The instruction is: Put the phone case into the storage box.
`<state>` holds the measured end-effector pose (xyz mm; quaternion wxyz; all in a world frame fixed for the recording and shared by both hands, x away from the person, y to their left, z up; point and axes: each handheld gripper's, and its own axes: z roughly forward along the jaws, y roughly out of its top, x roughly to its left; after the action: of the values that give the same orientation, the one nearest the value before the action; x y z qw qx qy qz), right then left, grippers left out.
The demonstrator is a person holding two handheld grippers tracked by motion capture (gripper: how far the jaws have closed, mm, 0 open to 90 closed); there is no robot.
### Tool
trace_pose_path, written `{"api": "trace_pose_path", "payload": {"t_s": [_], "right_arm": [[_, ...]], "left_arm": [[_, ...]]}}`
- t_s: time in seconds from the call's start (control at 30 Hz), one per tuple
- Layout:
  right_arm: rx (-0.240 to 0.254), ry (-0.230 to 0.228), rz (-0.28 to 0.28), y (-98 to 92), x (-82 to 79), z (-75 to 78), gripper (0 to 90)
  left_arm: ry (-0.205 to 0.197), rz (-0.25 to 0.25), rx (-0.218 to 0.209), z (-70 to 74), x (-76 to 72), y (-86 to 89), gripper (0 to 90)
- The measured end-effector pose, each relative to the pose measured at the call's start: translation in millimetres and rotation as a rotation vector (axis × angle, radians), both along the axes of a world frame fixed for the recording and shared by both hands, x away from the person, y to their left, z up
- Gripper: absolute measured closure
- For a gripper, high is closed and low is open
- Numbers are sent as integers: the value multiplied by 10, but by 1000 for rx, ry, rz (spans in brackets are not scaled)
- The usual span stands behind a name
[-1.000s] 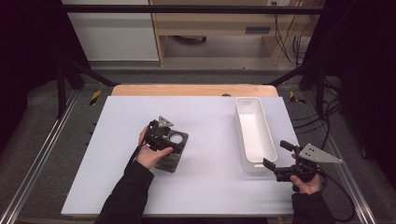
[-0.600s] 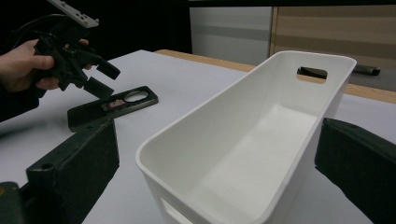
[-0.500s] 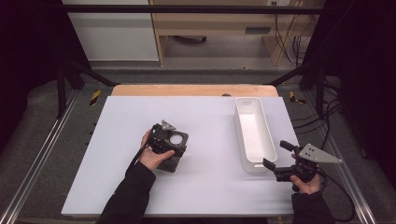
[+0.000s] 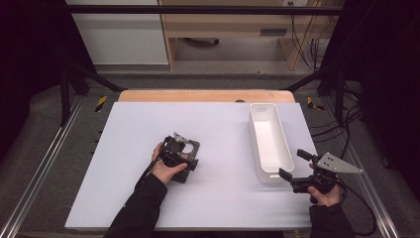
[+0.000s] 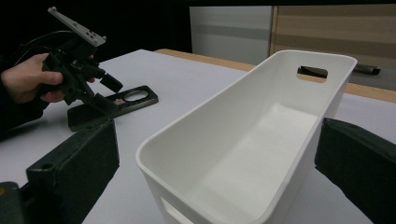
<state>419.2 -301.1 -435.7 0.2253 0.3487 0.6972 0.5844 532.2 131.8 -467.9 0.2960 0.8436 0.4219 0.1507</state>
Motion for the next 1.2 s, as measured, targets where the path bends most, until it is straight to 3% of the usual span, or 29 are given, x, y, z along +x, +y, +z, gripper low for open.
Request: {"api": "trace_pose_path", "payload": {"t_s": [0.23,0.5,1.2], "right_arm": [[1,0,0,3,0,1,3],[1,-1,-1,3,0,1,3],[-1,-1,0,8,0,3,3]], "left_arm": [[-22,30,31,-17,0,-6,10],[11,54,32,-95,31,34,18],[24,103,47,-83,12,-4,52]]}}
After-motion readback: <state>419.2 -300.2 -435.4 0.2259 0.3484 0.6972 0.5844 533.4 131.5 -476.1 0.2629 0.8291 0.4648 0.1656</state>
